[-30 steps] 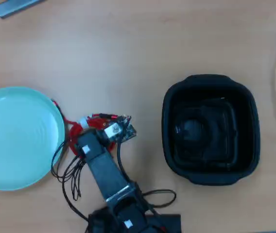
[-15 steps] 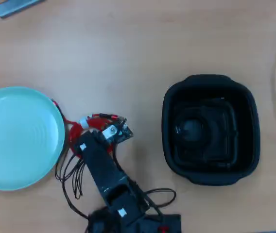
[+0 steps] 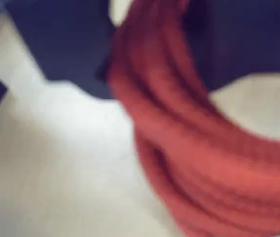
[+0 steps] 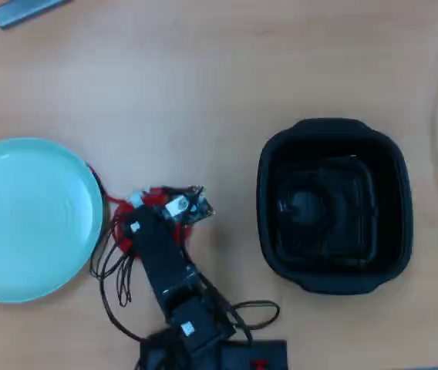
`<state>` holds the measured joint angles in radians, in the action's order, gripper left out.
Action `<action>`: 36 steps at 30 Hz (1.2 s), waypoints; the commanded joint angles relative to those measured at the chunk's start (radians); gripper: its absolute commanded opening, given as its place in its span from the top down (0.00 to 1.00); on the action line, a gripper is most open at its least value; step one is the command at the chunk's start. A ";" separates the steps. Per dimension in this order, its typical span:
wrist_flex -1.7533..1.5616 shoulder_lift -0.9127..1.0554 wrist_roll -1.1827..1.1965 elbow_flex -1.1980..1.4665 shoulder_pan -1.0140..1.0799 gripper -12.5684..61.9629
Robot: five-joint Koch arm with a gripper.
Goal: Put a black charging cable in a black bowl and put a red charging cable in a green bowl
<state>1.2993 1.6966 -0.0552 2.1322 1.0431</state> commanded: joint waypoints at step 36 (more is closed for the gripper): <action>0.284 0.044 0.018 -1.003 -0.362 0.92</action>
<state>1.6214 1.7871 -0.0552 1.2977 0.7302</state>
